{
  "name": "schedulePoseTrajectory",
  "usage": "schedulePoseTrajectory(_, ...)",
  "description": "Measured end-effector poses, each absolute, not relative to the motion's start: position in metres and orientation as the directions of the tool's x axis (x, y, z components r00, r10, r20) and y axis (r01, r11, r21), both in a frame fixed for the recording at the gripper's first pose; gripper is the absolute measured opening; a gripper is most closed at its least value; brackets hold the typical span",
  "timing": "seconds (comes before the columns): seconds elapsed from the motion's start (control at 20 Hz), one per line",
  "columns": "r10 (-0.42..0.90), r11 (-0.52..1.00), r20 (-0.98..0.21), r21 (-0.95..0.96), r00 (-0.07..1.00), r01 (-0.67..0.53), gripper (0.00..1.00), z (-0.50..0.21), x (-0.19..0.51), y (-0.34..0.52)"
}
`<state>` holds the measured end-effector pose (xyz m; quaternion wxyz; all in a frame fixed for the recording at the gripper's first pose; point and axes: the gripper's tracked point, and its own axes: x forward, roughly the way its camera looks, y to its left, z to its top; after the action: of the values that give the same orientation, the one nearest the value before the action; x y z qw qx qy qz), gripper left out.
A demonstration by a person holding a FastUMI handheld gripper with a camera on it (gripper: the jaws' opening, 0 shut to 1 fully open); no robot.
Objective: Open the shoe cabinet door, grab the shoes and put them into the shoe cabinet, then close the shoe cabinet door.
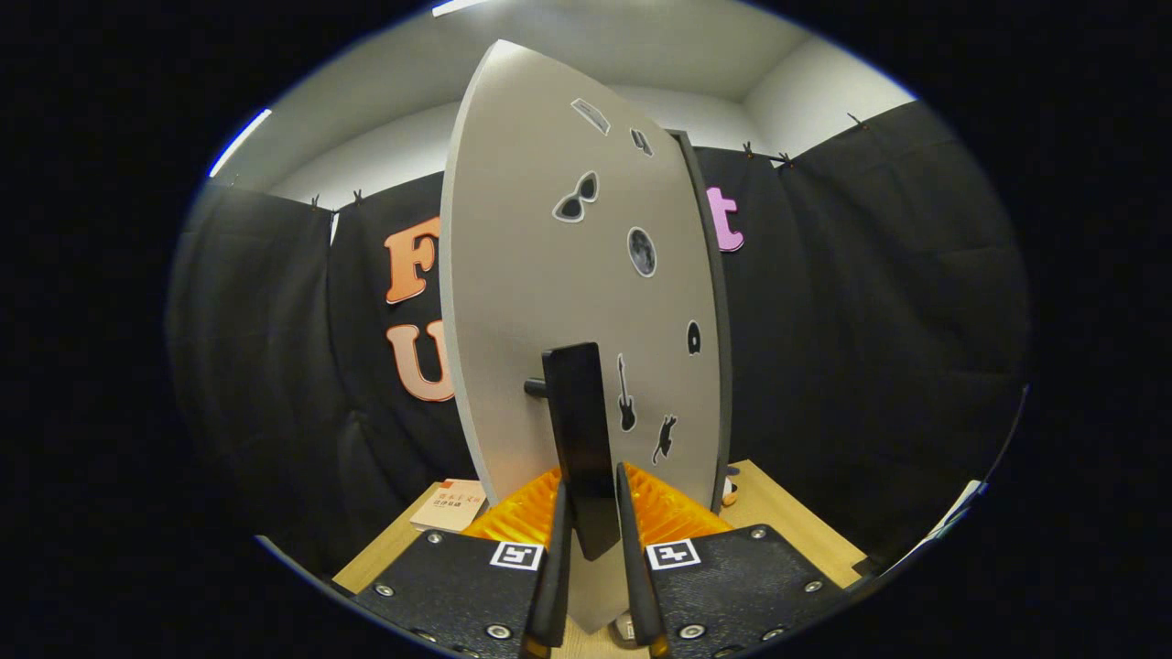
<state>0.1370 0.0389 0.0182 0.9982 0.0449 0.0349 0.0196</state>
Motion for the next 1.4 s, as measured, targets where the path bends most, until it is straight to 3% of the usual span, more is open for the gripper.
schedulePoseTrajectory(0.35, -0.091, 0.994, -0.097, 0.049, 0.991, 0.097, 0.27, 0.016, 0.124, -0.009)
schedulePoseTrajectory(0.9, -0.167, 0.985, -0.105, 0.031, 0.98, 0.172, 0.27, 0.007, 0.111, -0.057)
schedulePoseTrajectory(1.4, -0.245, 0.969, -0.107, 0.0, 0.964, 0.247, 0.2, 0.006, 0.096, -0.085)
